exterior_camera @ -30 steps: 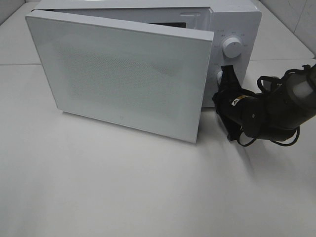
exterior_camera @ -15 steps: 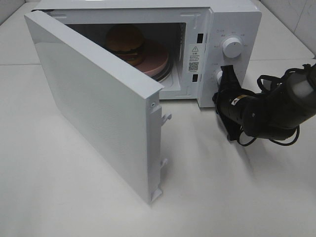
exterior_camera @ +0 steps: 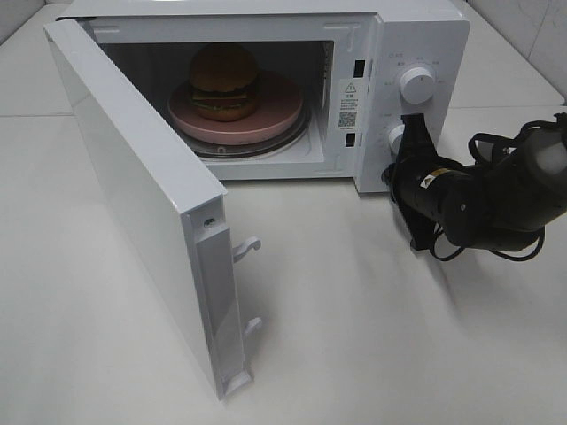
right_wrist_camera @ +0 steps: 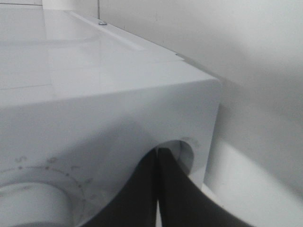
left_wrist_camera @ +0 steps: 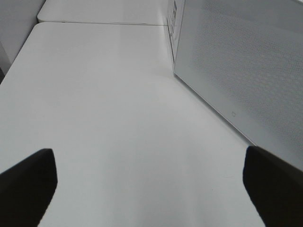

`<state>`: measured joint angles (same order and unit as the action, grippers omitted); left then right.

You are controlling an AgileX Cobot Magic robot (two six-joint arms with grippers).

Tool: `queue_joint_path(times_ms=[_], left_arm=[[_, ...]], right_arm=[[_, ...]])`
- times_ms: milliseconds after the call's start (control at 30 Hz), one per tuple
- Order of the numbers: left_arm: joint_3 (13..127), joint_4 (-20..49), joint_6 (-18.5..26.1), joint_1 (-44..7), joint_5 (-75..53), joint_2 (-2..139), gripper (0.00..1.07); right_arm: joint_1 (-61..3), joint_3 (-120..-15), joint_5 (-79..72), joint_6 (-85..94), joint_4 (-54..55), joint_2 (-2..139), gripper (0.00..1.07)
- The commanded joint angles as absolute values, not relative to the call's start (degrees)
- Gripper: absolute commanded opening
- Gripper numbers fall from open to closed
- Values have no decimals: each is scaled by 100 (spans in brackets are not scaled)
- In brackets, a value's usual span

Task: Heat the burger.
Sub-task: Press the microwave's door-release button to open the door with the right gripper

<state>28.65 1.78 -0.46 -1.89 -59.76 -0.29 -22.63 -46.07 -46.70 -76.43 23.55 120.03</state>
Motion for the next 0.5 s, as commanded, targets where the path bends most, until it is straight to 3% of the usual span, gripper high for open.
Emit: queue_joint_path(times_ms=[33, 500], left_arm=[[2859, 195, -69, -172, -5930, -115, 100], [2859, 195, -69, -172, -5930, -115, 100]], right_arm=[[-2269, -4498, -5059, -7752, 2154, 11791, 0], [-2309, -3971, -5059, -7998, 2063, 11648, 0]])
